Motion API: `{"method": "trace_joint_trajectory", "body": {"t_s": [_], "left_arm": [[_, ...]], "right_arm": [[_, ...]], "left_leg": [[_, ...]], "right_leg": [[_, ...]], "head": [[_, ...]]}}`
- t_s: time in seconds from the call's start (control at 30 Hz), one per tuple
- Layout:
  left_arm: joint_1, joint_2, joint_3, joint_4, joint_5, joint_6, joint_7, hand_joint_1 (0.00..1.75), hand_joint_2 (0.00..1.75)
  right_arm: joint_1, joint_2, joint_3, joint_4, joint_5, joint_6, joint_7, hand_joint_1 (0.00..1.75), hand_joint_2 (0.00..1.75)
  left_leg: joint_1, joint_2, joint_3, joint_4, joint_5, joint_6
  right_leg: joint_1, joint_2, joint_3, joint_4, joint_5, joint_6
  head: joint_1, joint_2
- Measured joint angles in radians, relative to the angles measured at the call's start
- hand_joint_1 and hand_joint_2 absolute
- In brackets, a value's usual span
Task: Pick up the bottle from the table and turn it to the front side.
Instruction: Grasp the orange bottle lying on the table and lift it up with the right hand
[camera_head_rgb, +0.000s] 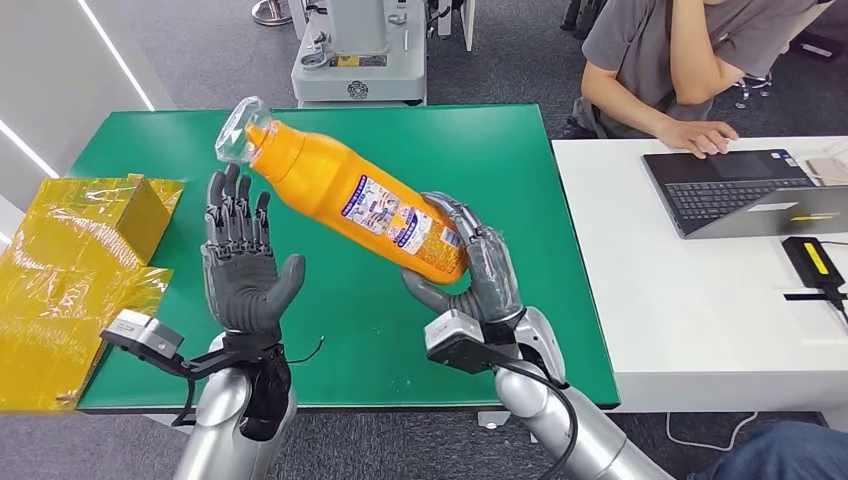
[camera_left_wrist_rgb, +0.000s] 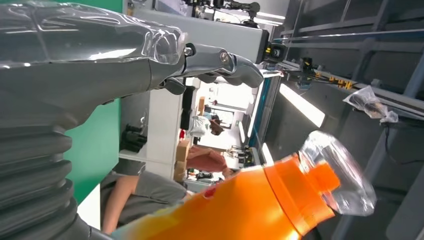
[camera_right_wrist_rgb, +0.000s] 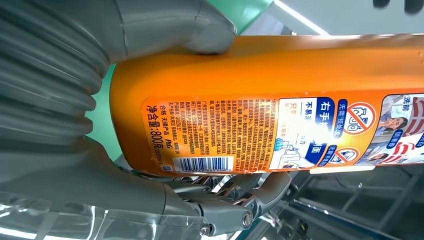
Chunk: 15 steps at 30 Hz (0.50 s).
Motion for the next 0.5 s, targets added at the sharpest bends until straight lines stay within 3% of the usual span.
{"method": "trace_joint_trajectory", "body": {"t_s": [0.27,0.5], "left_arm": [[-0.031,-0.008,0.000,0.059,0.004,-0.021,-0.013,0.00,1.75],[-0.042,-0.013,0.000,0.094,0.006,-0.023,-0.016,0.00,1.75]], "right_arm": [[-0.004,0.006,0.016,0.079,-0.075,0.210,-0.013,1.75,1.75],[-0.017,0.013,0.027,0.143,-0.067,0.307,0.018,1.75,1.75]], "left_leg": [[0.000,0.000,0.000,0.000,0.000,0.000],[0.000,0.000,0.000,0.000,0.000,0.000]], "right_leg": [[0.000,0.000,0.000,0.000,0.000,0.000],[0.000,0.000,0.000,0.000,0.000,0.000]], "head": [[0.000,0.000],[0.000,0.000]]}}
